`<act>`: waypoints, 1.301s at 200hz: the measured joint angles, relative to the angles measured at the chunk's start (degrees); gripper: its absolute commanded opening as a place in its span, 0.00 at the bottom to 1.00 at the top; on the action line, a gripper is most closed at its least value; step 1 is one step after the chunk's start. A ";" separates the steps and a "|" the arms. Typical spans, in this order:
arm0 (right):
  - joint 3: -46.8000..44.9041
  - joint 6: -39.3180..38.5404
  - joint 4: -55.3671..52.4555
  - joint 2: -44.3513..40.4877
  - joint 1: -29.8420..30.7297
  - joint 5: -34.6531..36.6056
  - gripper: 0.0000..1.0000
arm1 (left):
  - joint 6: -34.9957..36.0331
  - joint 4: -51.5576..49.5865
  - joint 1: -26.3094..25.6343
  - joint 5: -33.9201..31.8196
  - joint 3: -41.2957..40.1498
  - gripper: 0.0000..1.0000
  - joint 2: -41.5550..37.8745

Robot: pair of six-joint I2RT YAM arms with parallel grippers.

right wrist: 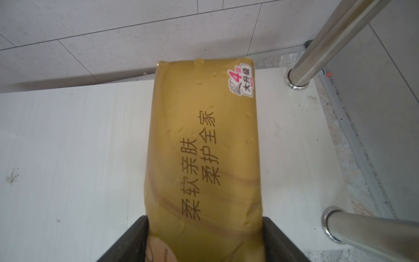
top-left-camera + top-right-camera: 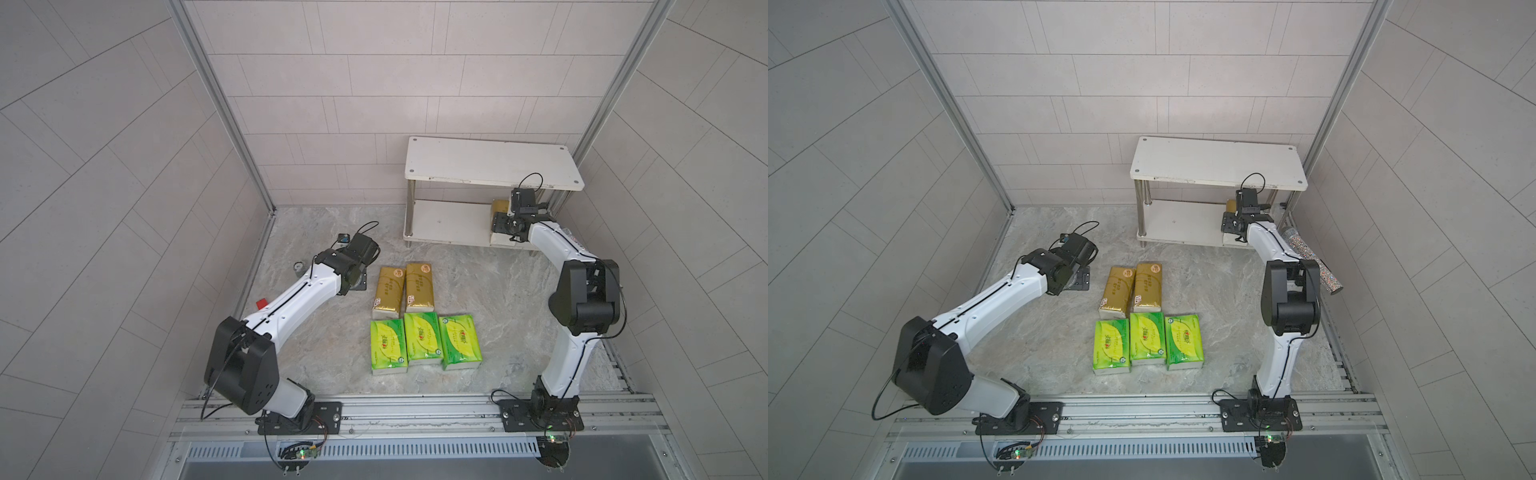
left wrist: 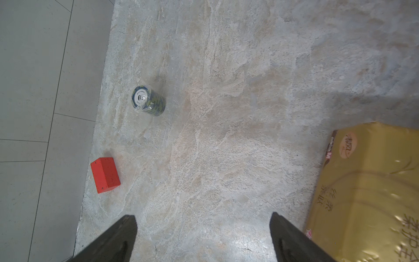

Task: Place the tissue boxes on the shelf by color
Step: Place a box of tissues on the shelf.

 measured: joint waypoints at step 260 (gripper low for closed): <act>-9.20 -2.73 1.22 -6.47 -0.72 -2.21 0.82 | 1.53 -0.48 1.40 0.26 0.17 1.00 -1.95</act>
